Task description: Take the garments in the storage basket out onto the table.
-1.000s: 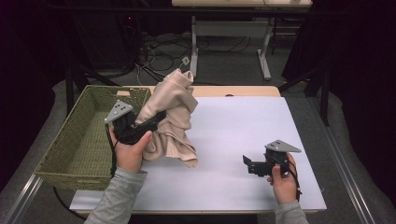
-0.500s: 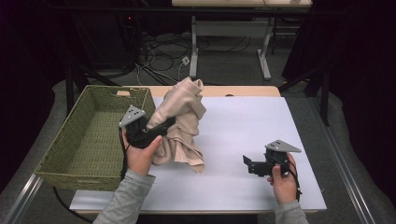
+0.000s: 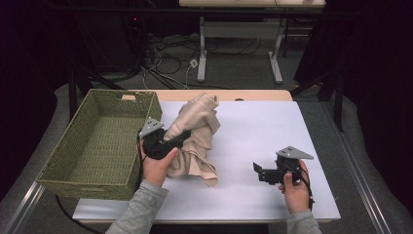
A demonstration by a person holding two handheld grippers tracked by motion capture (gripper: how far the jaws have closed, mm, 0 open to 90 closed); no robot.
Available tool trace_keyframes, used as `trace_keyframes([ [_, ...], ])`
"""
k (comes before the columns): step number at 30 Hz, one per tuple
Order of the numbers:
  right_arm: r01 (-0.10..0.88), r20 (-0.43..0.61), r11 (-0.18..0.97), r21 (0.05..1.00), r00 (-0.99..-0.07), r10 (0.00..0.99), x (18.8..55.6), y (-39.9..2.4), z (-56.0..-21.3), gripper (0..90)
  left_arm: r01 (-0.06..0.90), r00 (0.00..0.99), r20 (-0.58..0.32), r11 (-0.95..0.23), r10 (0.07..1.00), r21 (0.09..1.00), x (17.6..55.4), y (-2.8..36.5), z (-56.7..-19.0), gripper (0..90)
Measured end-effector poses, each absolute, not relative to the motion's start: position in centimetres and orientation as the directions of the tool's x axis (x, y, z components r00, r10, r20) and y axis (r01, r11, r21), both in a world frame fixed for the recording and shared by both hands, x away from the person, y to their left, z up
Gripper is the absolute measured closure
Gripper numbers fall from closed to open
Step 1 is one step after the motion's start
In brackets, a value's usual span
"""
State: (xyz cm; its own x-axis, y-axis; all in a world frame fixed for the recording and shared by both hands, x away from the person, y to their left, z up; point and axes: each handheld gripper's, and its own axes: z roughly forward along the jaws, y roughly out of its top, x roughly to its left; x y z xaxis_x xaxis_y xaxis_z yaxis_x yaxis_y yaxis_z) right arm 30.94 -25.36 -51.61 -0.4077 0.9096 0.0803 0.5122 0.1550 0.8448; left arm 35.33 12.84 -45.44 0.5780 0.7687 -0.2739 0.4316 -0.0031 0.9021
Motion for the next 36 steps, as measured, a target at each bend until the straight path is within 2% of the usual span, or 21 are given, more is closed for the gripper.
trace_keyframes([
  [24,0.515,0.072,0.163,0.841,-0.405,0.911,31.1,-25.3,-51.9,0.4,0.516,0.571,-0.336,-0.01,0.749,0.856,36.2,11.1,-50.3,53.9],
  [31,0.513,0.073,0.165,0.842,-0.413,0.908,31.1,-25.3,-51.9,0.4,0.546,0.582,-0.333,-0.053,0.742,0.836,36.3,10.3,-51.6,48.8],
  [36,0.519,0.076,0.166,0.838,-0.414,0.907,31.1,-25.1,-52.0,0.4,0.52,0.6,-0.296,-0.082,0.743,0.85,36.2,9.9,-52.1,44.9],
])
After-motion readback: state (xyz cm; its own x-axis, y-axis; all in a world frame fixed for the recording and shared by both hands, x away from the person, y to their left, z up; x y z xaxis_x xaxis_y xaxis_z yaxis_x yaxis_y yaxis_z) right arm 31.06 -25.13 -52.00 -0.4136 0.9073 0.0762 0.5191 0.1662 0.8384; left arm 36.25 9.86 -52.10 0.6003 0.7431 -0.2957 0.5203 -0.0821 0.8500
